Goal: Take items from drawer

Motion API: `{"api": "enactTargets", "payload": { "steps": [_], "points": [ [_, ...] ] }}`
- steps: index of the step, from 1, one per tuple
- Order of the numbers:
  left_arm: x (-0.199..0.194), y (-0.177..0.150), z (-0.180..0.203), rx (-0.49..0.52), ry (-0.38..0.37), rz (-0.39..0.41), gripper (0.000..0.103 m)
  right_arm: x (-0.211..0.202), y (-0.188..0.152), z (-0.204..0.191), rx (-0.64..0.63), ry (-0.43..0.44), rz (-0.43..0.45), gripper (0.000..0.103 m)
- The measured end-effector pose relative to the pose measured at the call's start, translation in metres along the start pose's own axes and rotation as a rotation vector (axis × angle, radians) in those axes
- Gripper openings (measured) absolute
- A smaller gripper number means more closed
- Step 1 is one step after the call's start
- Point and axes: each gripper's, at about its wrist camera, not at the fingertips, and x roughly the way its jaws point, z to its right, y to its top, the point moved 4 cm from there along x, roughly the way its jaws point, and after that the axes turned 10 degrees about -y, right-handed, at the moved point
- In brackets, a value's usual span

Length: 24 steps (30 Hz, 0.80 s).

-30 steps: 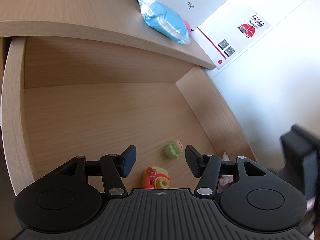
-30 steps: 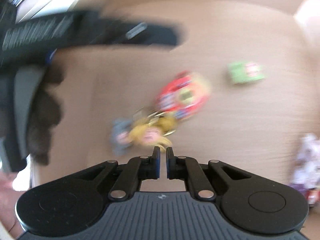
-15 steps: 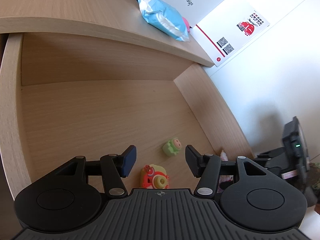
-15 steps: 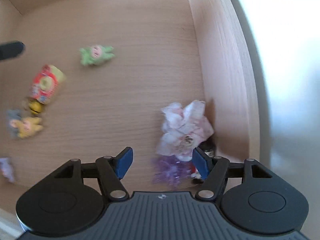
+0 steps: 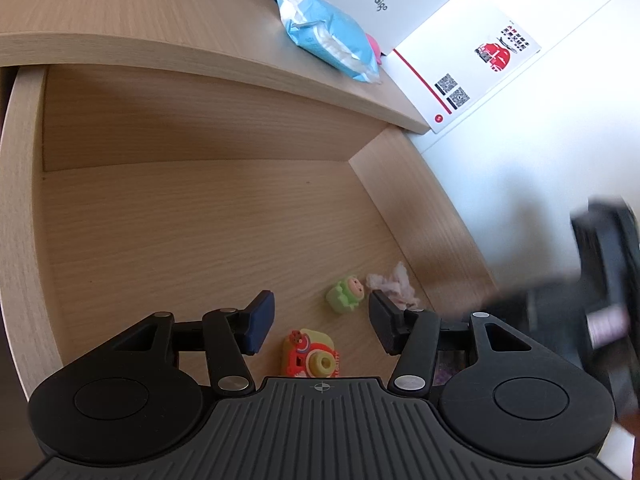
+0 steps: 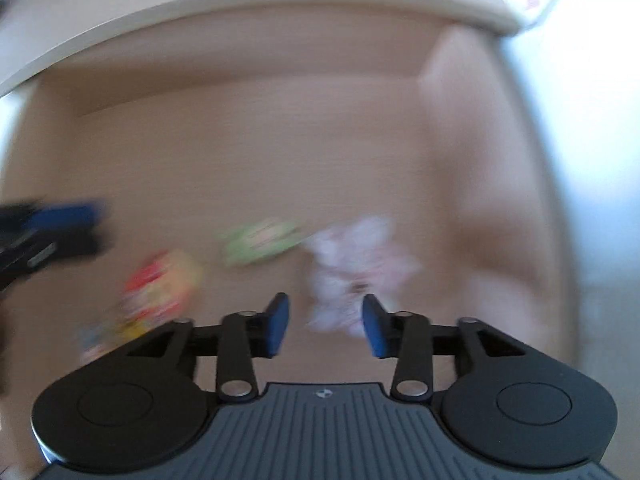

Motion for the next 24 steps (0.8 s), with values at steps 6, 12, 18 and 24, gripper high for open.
{"api": "enactTargets", "payload": {
  "steps": [6,12,18,24],
  "points": [
    [0.003,0.000,0.000,0.000,0.007,-0.026,0.057,-0.010,-0.060,-0.092,-0.210,0.356,-0.157,0.043],
    [0.003,0.000,0.001,0.000,0.008,-0.021,0.054,-0.008,-0.072,-0.139,-0.352,0.443,-0.188,0.042],
    [0.003,0.000,0.001,0.001,0.016,-0.024,0.054,0.001,-0.078,-0.155,-0.430,0.459,-0.191,0.040],
    [0.005,0.000,0.002,0.002,0.029,-0.030,0.054,-0.009,-0.085,-0.145,-0.480,0.376,-0.096,0.027]
  ]
}}
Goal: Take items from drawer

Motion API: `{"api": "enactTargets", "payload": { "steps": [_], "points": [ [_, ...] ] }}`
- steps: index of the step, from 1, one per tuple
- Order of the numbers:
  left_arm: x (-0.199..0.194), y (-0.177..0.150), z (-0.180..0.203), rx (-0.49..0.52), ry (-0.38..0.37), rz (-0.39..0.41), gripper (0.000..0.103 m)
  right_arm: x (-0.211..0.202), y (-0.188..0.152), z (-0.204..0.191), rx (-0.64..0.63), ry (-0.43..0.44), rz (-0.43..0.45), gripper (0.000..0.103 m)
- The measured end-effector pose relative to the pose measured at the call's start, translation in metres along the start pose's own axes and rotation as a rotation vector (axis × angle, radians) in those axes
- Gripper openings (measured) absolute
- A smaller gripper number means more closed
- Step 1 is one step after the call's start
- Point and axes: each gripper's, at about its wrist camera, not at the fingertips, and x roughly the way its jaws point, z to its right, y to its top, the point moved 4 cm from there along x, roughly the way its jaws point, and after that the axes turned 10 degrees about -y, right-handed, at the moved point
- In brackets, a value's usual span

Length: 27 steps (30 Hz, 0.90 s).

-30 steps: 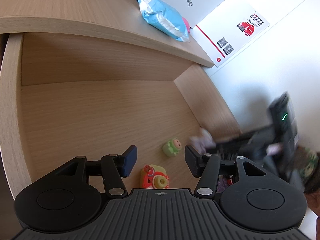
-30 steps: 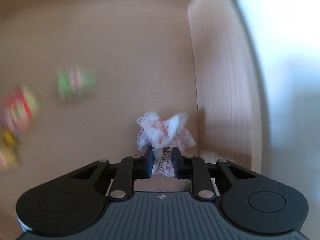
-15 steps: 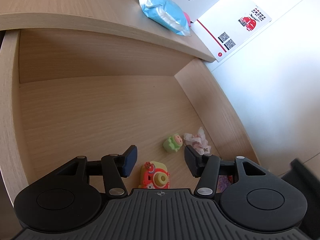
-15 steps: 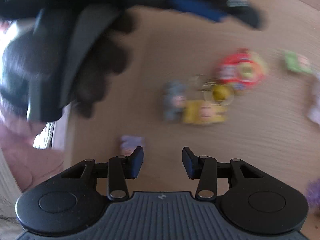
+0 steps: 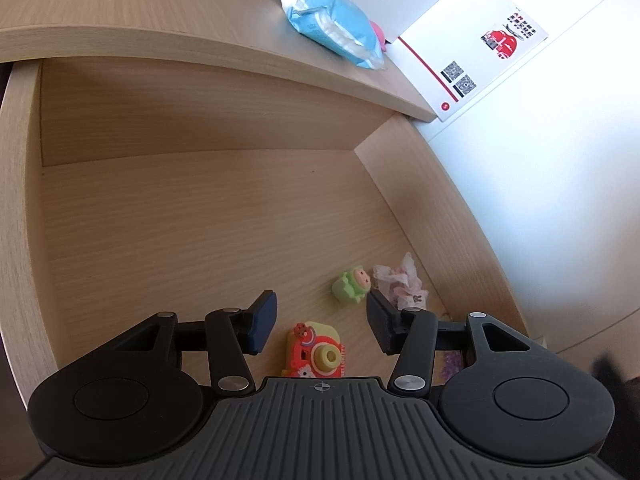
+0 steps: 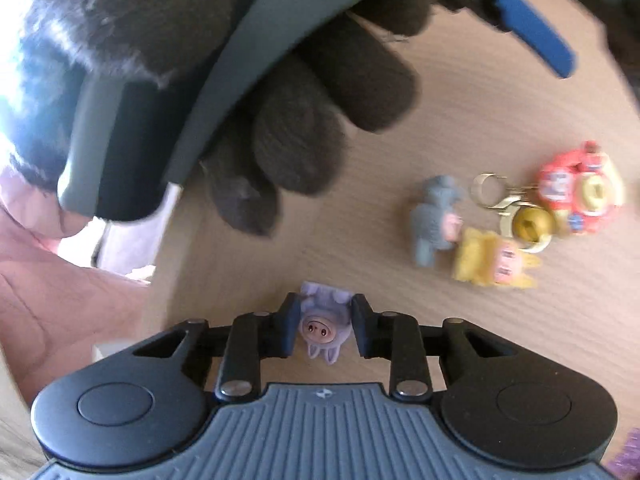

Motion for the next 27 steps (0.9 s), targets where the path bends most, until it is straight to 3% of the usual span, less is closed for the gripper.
{"api": "enactTargets", "payload": {
  "steps": [3,7,10,12,14,16,18,19,20,21,25,27],
  "points": [
    [0.000,0.000,0.000,-0.001,-0.002,-0.001,0.054,-0.015,-0.011,0.036,0.063,-0.136,0.027,0.027],
    [-0.001,-0.001,0.001,-0.001,0.000,0.000,0.053,-0.053,-0.015,0.114,0.250,-0.350,0.149,0.032],
    [0.001,-0.002,0.005,0.021,0.027,-0.018,0.053,-0.087,-0.026,0.169,0.478,-0.342,0.225,0.047],
    [0.004,-0.004,0.020,0.111,0.055,-0.030,0.053,-0.109,-0.041,0.185,0.566,-0.304,0.290,0.055],
    [0.013,-0.010,0.044,0.204,0.043,-0.076,0.053,-0.130,-0.063,0.186,0.598,-0.322,0.373,0.068],
    [0.032,-0.023,0.074,0.276,-0.042,-0.212,0.053,-0.147,-0.090,0.181,0.614,-0.376,0.464,0.074],
    [0.061,-0.043,0.105,0.346,-0.122,-0.404,0.053,-0.167,-0.111,0.162,0.628,-0.412,0.545,0.079],
    [0.076,-0.051,0.118,0.374,-0.133,-0.468,0.053,-0.172,-0.126,0.160,0.638,-0.411,0.579,0.080],
    [0.091,-0.058,0.130,0.399,-0.123,-0.511,0.053,-0.150,-0.129,0.168,0.653,-0.401,0.602,0.080],
    [0.107,-0.062,0.141,0.431,-0.099,-0.539,0.053,-0.163,-0.143,0.160,0.672,-0.390,0.621,0.080],
    [0.162,-0.061,0.169,0.507,-0.043,-0.537,0.052,-0.160,-0.173,0.172,0.727,-0.386,0.709,0.084],
    [0.183,-0.062,0.178,0.517,-0.050,-0.555,0.052,-0.184,-0.189,0.165,0.730,-0.398,0.750,0.086]
  ]
}}
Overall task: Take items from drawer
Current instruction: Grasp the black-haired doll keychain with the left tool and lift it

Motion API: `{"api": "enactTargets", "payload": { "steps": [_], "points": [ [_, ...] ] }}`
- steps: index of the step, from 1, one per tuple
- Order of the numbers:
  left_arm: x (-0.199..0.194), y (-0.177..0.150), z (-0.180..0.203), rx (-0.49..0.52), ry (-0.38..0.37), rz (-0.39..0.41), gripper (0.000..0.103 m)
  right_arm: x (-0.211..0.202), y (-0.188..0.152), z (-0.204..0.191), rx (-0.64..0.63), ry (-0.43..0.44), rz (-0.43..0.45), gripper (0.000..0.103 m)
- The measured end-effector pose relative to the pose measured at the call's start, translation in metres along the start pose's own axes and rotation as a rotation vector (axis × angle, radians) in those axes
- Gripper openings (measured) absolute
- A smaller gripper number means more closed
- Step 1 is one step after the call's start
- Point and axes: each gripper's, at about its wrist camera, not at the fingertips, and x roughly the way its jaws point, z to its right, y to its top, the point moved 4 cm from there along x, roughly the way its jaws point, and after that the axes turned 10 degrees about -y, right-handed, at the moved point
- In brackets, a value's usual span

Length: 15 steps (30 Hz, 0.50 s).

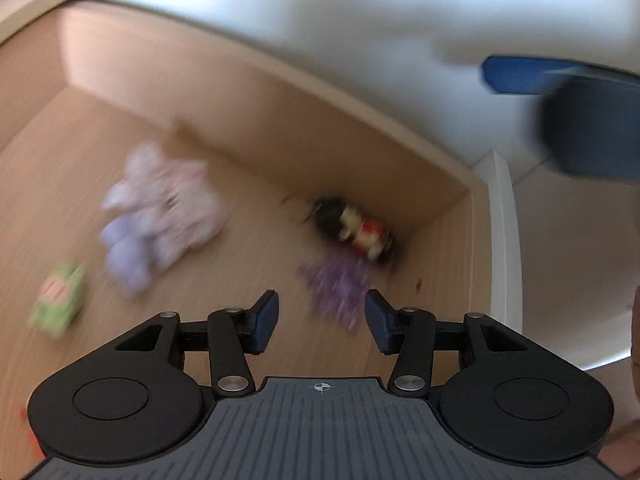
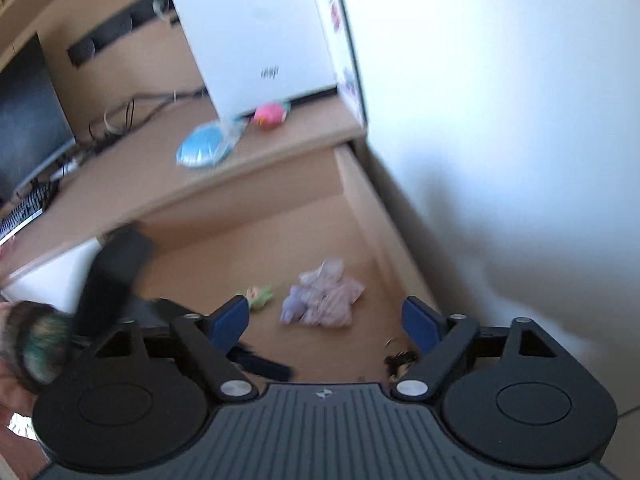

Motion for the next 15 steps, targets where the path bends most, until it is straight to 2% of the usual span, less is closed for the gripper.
{"api": "enactTargets", "payload": {
  "steps": [2,3,5,8,10,13,15],
  "points": [
    [0.016,0.009,0.000,0.021,0.025,-0.028,0.049,0.005,0.010,0.004,0.001,0.005,0.032,0.086],
    [0.021,0.010,0.001,0.032,0.039,-0.032,0.049,-0.006,0.013,0.009,-0.001,0.006,0.047,0.086],
    [0.030,0.011,0.000,0.054,0.072,-0.051,0.047,-0.003,0.016,0.012,-0.006,-0.029,0.079,0.086],
    [0.032,0.009,0.003,0.164,0.153,-0.020,0.041,-0.005,0.019,0.018,-0.013,-0.045,0.110,0.086],
    [0.032,0.007,0.005,0.213,0.181,-0.003,0.047,-0.005,0.020,0.019,-0.008,-0.029,0.108,0.086],
    [0.031,0.006,0.006,0.236,0.201,0.008,0.047,-0.001,0.020,0.019,-0.021,-0.038,0.107,0.087],
    [0.028,0.006,0.003,0.285,0.300,0.034,0.041,0.002,0.020,0.018,-0.024,-0.044,0.103,0.087]
  ]
}}
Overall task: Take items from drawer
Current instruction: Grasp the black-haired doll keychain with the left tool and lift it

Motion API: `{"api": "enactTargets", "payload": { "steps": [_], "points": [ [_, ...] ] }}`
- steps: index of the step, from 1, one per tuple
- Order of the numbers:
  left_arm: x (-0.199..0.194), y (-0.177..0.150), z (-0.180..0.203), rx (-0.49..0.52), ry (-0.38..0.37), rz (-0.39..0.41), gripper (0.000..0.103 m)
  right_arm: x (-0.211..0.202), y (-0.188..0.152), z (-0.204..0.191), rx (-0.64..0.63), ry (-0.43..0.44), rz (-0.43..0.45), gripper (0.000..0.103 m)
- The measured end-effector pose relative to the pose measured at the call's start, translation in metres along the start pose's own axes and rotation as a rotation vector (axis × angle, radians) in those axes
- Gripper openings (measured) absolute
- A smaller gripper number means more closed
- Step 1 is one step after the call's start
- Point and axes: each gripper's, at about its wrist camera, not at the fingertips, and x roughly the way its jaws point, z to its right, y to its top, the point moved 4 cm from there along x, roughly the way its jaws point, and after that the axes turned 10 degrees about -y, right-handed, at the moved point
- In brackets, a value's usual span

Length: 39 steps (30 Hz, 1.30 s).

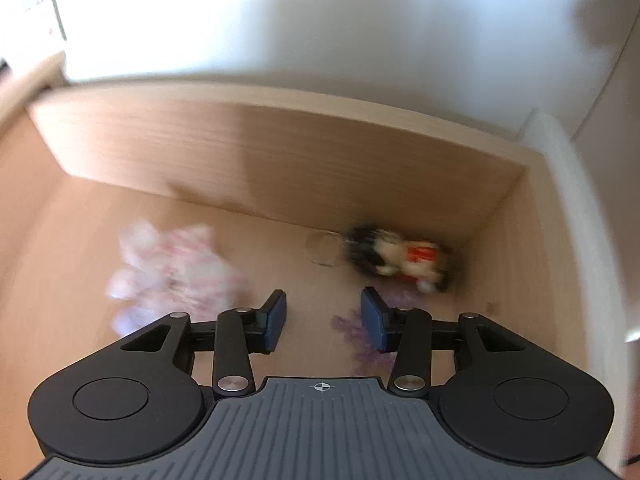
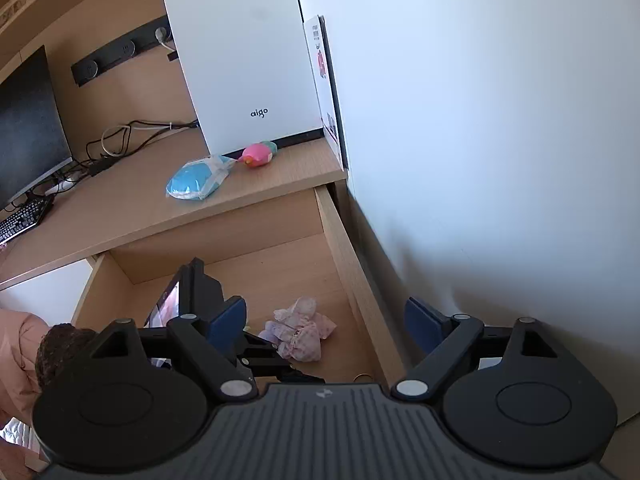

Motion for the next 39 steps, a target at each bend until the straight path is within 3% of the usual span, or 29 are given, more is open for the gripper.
{"api": "enactTargets", "payload": {
  "steps": [1,2,5,6,8,11,12,14,19,25,29,33,37,39],
  "points": [
    [0.001,-0.002,-0.004,0.032,0.075,-0.010,0.031,0.000,0.000,0.000,-0.001,-0.002,-0.001,0.087],
    [0.001,-0.005,-0.009,0.055,0.124,-0.001,0.031,0.001,0.000,0.000,-0.002,-0.005,-0.002,0.088],
    [-0.006,-0.007,-0.033,-0.008,0.176,0.006,0.026,0.002,-0.001,0.000,-0.003,-0.009,-0.001,0.089],
    [-0.013,-0.006,-0.040,-0.043,0.166,0.040,0.026,0.002,-0.002,0.000,-0.003,-0.010,0.000,0.089],
    [-0.026,-0.004,-0.043,-0.101,0.036,0.103,0.024,0.004,-0.002,0.000,-0.002,-0.010,0.000,0.089],
    [-0.027,-0.002,-0.039,-0.276,-0.307,0.116,0.026,0.007,-0.003,-0.002,0.005,-0.006,0.001,0.089],
    [-0.021,0.000,-0.038,-0.356,-0.385,0.113,0.027,0.006,-0.003,-0.002,0.009,-0.005,0.000,0.089],
    [-0.013,0.001,-0.040,-0.479,-0.437,0.113,0.027,0.004,-0.001,-0.002,0.018,-0.006,0.002,0.089],
    [0.010,-0.002,-0.045,-0.694,-0.465,0.068,0.027,-0.007,0.002,0.000,0.015,-0.018,0.009,0.089],
    [0.023,0.006,-0.037,-0.740,-0.453,0.079,0.041,-0.012,0.005,0.000,0.008,-0.029,0.018,0.089],
    [0.022,0.008,-0.038,-0.768,-0.430,0.046,0.035,-0.008,0.006,-0.001,0.009,-0.048,0.012,0.089],
    [0.013,0.000,-0.040,-0.751,-0.473,0.028,0.035,-0.004,0.005,-0.003,0.017,-0.084,-0.015,0.089],
    [-0.033,-0.022,-0.057,-0.649,-0.373,0.092,0.035,-0.015,0.006,-0.005,-0.003,-0.130,-0.017,0.091],
    [-0.064,-0.039,-0.070,-0.607,-0.293,0.140,0.035,-0.014,0.005,-0.008,-0.024,-0.145,-0.037,0.098]
  ]
}}
